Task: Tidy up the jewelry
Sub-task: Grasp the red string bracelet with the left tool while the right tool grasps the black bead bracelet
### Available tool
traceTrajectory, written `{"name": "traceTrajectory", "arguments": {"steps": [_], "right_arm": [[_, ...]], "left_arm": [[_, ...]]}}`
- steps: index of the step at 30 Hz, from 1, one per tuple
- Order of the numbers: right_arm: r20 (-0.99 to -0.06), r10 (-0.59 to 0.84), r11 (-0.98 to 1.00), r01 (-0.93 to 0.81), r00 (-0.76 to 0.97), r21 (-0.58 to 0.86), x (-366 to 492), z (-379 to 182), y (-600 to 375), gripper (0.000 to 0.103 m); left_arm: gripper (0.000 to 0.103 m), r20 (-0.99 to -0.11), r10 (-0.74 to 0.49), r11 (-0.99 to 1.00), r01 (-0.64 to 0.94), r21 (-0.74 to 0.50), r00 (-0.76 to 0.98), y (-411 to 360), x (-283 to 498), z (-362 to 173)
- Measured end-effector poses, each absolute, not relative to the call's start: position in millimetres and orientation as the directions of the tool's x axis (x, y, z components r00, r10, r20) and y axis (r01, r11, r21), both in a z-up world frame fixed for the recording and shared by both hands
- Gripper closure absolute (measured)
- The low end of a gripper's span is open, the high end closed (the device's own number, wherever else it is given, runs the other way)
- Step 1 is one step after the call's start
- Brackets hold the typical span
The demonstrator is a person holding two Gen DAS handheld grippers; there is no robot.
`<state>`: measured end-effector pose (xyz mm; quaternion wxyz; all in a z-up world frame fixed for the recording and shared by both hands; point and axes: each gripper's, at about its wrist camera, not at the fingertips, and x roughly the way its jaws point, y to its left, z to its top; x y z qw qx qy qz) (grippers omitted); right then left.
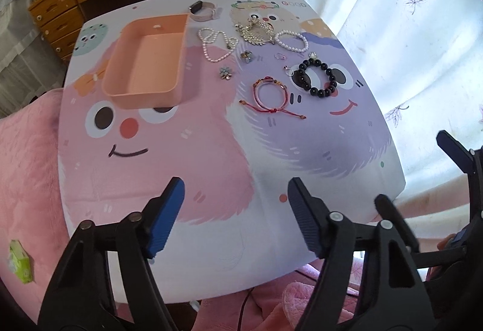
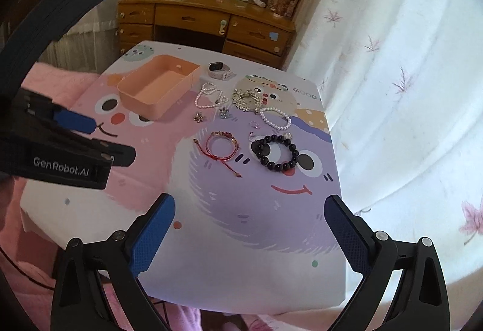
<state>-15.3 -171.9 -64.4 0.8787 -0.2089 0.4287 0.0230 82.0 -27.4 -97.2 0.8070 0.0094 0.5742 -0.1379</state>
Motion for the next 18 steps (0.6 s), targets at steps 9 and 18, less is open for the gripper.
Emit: {"name": "traceTrajectory", "arguments": {"steps": [9, 18], "right_arm": [[-0.844, -0.054, 0.895, -0.348, 0.533, -0.277, 83.0, -139.9, -207.7, 0.052], [-0.823, -0.021, 0.933, -0.285, 0.568, -0.22, 164.0, -186.3, -244.1, 0.074]], "left_arm": [[0.071, -0.954, -0.196, 0.957, 0.256, -0.136, 0.227, -88.0, 168.6, -136.0], [0.089, -0.965, -0.183, 0.977, 0.148, -0.157, 0.186, -115.0, 235.2, -196.8]]}}
